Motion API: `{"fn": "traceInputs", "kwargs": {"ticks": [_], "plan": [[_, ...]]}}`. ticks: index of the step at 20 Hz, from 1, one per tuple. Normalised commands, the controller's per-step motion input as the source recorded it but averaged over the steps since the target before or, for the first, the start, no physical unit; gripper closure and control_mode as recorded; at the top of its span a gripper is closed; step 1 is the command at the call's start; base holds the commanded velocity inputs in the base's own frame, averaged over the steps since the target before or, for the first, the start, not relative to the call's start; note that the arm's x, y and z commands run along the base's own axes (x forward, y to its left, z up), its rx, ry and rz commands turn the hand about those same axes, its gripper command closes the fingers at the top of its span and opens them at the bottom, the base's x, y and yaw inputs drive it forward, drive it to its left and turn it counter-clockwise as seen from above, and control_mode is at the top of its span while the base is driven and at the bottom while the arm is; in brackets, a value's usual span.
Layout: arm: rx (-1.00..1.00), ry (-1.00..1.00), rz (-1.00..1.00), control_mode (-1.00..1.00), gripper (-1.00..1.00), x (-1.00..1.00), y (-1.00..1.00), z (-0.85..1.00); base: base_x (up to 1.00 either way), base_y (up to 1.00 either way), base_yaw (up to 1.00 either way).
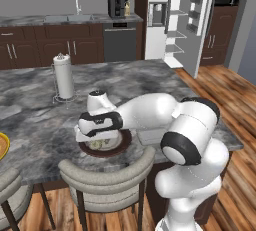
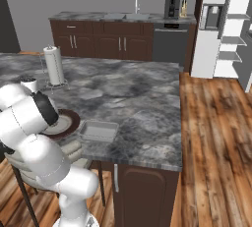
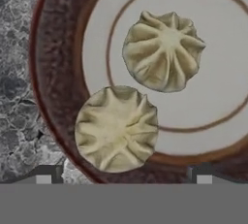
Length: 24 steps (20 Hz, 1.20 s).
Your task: Place two dumplings into each of the tupperware containers and then place the containers in the fridge.
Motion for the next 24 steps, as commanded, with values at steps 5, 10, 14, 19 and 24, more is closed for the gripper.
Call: {"fn": "traceInputs", "kwargs": {"ticks": [5, 10, 14, 19, 24], "plan": [[0.0, 0.0, 0.0, -1.0, -1.0, 0.23, 0.07, -0.27, 0.0, 0.0, 0.0], [0.0, 0.0, 0.0, -1.0, 1.0, 0.07, 0.09, -0.22, 0.0, 0.0, 0.0], [0.0, 0.0, 0.0, -1.0, 1.0, 0.01, 0.0, 0.02, 0.0, 0.0, 0.0], [0.0, 0.0, 0.0, -1.0, 1.0, 0.0, -0.4, 0.44, 0.0, 0.0, 0.0], [0.02, 0.0, 0.0, -1.0, 1.0, 0.0, -0.98, 0.15, 0.0, 0.0, 0.0]]}}
